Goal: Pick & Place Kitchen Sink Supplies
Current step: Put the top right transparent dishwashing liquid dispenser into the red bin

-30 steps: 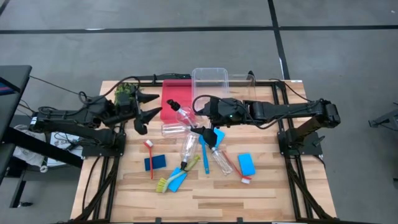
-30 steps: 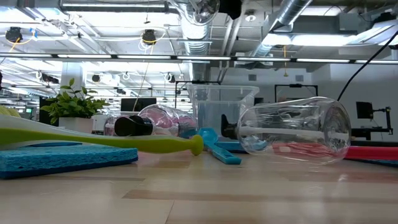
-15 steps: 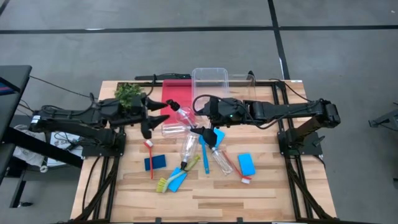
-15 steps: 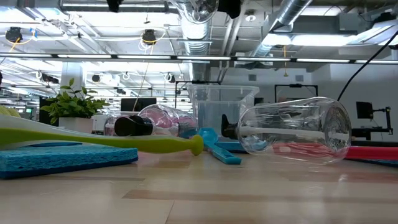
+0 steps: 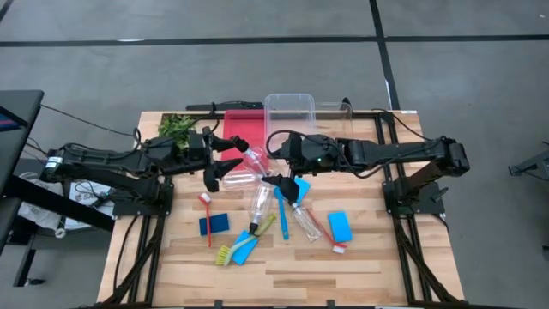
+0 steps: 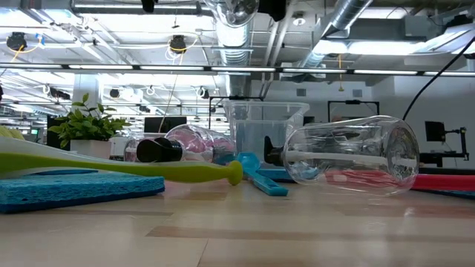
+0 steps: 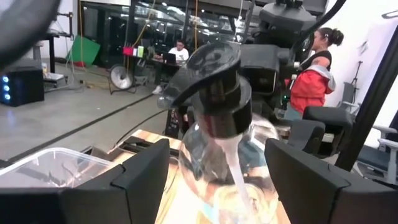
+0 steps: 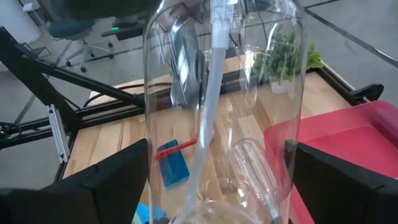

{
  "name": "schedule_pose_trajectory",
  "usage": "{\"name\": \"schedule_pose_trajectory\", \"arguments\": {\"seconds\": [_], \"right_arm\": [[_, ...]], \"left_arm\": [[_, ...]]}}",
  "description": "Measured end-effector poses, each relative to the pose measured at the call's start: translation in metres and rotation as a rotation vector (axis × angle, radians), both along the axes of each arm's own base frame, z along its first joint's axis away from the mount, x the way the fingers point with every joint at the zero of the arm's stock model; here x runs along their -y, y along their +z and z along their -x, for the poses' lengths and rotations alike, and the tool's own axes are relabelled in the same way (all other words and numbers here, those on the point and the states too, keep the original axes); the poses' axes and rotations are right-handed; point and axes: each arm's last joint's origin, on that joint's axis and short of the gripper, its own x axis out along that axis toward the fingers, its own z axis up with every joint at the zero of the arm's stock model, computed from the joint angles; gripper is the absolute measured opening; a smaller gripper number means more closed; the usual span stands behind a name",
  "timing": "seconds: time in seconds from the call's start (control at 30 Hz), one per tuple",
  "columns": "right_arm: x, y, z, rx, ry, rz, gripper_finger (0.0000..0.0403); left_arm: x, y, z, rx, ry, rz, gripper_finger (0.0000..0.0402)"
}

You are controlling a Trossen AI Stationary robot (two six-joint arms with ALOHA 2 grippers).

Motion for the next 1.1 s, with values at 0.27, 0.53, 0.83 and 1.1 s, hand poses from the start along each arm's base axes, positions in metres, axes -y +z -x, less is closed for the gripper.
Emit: {"name": "schedule_pose_trajectory", "arguments": {"seconds": [0.27, 0.53, 0.83, 1.1], "right_arm": [[0.000, 0.000, 0.000, 0.000, 0.000, 0.000, 0.0354], [0.000, 0.000, 0.000, -0.002, 0.005, 0.015, 0.0354], [0.000, 0.000, 0.000, -0.004, 0.006, 0.017, 0.0355], [0.000, 0.000, 0.000, -0.004, 0.007, 0.017, 0.0355]], "left_arm": [[0.000, 0.002, 0.000, 0.016, 0.000, -0.001, 0.0264], [-0.001, 0.003, -0.001, 0.041, 0.004, 0.001, 0.0264], [-0.004, -0.002, -0.020, 0.070, -0.039, 0.001, 0.0264], [-0.008, 0.002, -0.022, 0.127, -0.017, 0.002, 0.0264]]}}
